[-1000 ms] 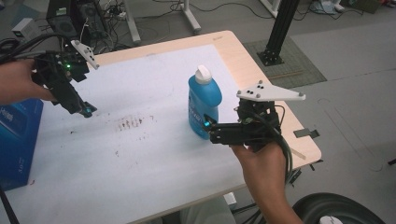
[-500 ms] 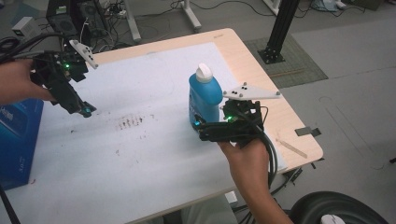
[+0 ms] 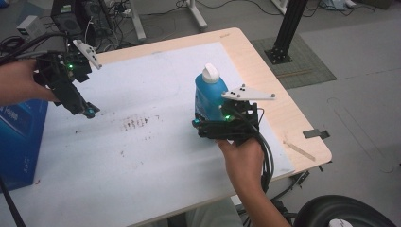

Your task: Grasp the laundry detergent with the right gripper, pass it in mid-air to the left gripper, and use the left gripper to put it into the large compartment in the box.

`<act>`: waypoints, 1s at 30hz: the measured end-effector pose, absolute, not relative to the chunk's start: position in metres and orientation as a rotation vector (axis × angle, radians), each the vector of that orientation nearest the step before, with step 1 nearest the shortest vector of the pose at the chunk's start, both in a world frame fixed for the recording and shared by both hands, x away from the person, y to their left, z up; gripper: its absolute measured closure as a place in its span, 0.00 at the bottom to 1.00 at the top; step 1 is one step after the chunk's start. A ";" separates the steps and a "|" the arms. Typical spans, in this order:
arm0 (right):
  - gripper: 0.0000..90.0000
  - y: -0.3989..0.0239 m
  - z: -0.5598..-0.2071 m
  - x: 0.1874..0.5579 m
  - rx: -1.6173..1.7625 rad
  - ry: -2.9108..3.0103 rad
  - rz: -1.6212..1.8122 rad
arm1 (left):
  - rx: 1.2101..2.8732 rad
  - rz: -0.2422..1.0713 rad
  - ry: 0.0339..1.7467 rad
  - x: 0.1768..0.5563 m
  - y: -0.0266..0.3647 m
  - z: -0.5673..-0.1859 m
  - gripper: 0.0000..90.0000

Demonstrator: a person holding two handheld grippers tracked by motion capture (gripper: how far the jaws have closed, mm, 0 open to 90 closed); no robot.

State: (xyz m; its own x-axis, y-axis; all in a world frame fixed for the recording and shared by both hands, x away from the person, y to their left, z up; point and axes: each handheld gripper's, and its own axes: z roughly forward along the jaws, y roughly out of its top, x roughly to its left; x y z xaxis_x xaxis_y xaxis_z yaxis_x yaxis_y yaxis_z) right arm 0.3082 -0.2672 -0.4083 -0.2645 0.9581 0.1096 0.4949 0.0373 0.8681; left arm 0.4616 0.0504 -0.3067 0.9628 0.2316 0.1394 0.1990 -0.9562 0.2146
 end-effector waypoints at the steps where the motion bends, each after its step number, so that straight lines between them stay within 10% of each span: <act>1: 0.09 -0.267 -0.409 0.308 1.462 1.794 1.169 | 2.915 0.242 0.324 0.462 0.051 -0.307 0.02; 30: 0.41 -0.262 -0.418 0.312 1.429 1.732 1.219 | 2.915 0.237 0.326 0.463 0.055 -0.308 0.02</act>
